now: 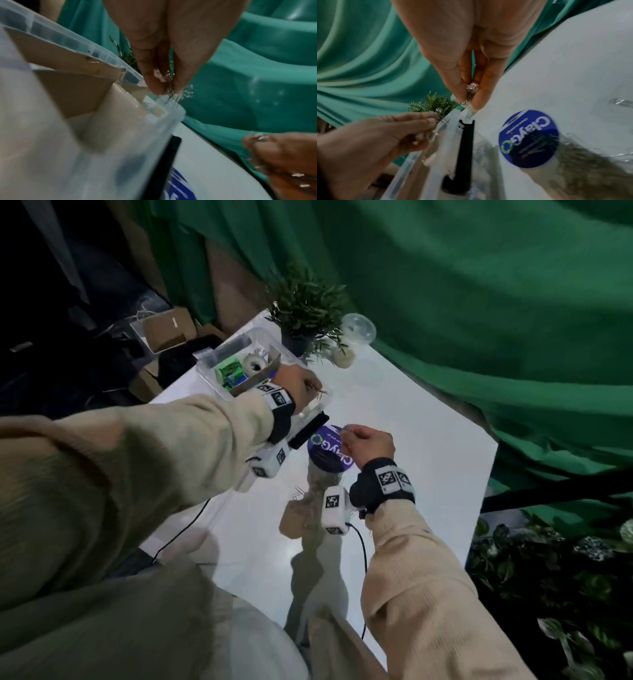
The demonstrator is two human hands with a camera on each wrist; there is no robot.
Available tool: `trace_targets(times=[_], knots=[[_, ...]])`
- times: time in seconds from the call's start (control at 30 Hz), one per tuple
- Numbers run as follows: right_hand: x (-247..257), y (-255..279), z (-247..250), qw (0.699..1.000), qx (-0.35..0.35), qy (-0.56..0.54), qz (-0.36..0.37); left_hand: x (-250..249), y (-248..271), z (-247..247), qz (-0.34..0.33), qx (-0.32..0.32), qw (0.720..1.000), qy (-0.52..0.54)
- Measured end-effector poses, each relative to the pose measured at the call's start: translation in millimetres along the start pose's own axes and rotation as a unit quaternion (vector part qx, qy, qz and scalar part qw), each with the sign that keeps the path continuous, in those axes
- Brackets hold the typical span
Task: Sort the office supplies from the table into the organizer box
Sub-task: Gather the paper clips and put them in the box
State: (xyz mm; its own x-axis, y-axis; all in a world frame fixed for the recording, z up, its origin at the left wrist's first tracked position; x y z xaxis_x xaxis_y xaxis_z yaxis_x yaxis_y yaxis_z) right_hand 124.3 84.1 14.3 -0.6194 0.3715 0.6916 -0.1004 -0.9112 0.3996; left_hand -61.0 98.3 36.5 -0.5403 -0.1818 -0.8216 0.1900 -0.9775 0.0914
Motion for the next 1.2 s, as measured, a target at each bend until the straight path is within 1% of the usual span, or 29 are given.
trace_targets(times=[0.1,0.2,0.23,0.3,0.37,0.43,0.5,0.53,0.6,0.67,0.7,0.77,0.83,0.9,0.97,1.03,1.1,1.13,1.17,1.2], knots=[[27,-4,-8,0.995,0.038,-0.091,-0.031,5,-21,5,0.015,0.028,0.999,-0.035],[50,-14,-19,0.984,0.062,-0.157,-0.059,11,-32,7,0.038,0.052,0.997,-0.048],[58,-19,-22,0.979,0.073,-0.179,-0.058,12,-34,8,0.042,0.060,0.996,-0.047],[69,-28,-29,0.978,0.090,-0.182,-0.048,13,-37,11,0.039,0.073,0.996,-0.043],[77,-38,-40,0.988,0.083,-0.126,-0.040,15,-38,15,0.032,0.070,0.997,-0.030],[83,-46,-49,0.996,0.060,-0.050,-0.037,20,-39,19,0.037,0.064,0.997,-0.010],[89,-50,-54,0.997,0.036,0.062,-0.040,24,-38,26,0.056,0.063,0.996,0.016],[92,-52,-56,0.994,0.030,0.092,-0.043,26,-38,29,0.061,0.063,0.996,0.026],[96,-56,-62,0.991,0.024,0.125,-0.042,30,-35,34,0.066,0.066,0.995,0.041],[97,-57,-67,0.989,-0.002,0.145,-0.033,31,-32,37,0.057,0.064,0.995,0.046],[96,-57,-69,0.988,-0.012,0.150,-0.028,32,-30,38,0.049,0.066,0.996,0.040],[92,-58,-71,0.989,-0.011,0.147,-0.017,31,-26,39,0.029,0.066,0.997,0.017],[88,-53,-69,0.993,-0.021,0.115,-0.004,29,-20,39,0.019,0.064,0.998,-0.002],[86,-41,-61,0.996,-0.046,0.071,0.013,26,-15,40,0.005,0.060,0.998,-0.022],[76,-29,-50,0.996,-0.063,0.034,0.045,20,-4,39,-0.034,0.074,0.994,-0.068],[55,-18,-38,0.996,-0.070,0.010,0.061,13,14,31,-0.094,0.089,0.986,-0.105],[23,-11,-29,0.996,-0.081,-0.005,0.036,6,42,18,-0.156,0.097,0.978,-0.102],[5,-7,-24,0.996,-0.085,-0.009,0.013,6,58,9,-0.185,0.112,0.971,-0.102],[-14,-3,-21,0.996,-0.090,-0.009,-0.009,7,74,-2,-0.206,0.141,0.962,-0.106],[-33,3,-18,0.995,-0.093,-0.001,-0.023,11,88,-12,-0.213,0.177,0.954,-0.113]])
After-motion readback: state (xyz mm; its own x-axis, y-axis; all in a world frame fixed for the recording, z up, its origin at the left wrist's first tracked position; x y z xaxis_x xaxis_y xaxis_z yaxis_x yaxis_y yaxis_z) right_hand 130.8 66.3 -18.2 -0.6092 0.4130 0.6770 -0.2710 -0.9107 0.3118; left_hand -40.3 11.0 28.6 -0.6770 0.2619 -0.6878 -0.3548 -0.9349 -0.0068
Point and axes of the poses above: each hand's wrist, its own y-axis away from the middle knuckle, its own z-axis out of the back of the hand, x = y × z, the point moved 1 cm from there along -y, towards the middle knuckle, and after that the axes turned 11 degrees about y, right-handed, at the moved point
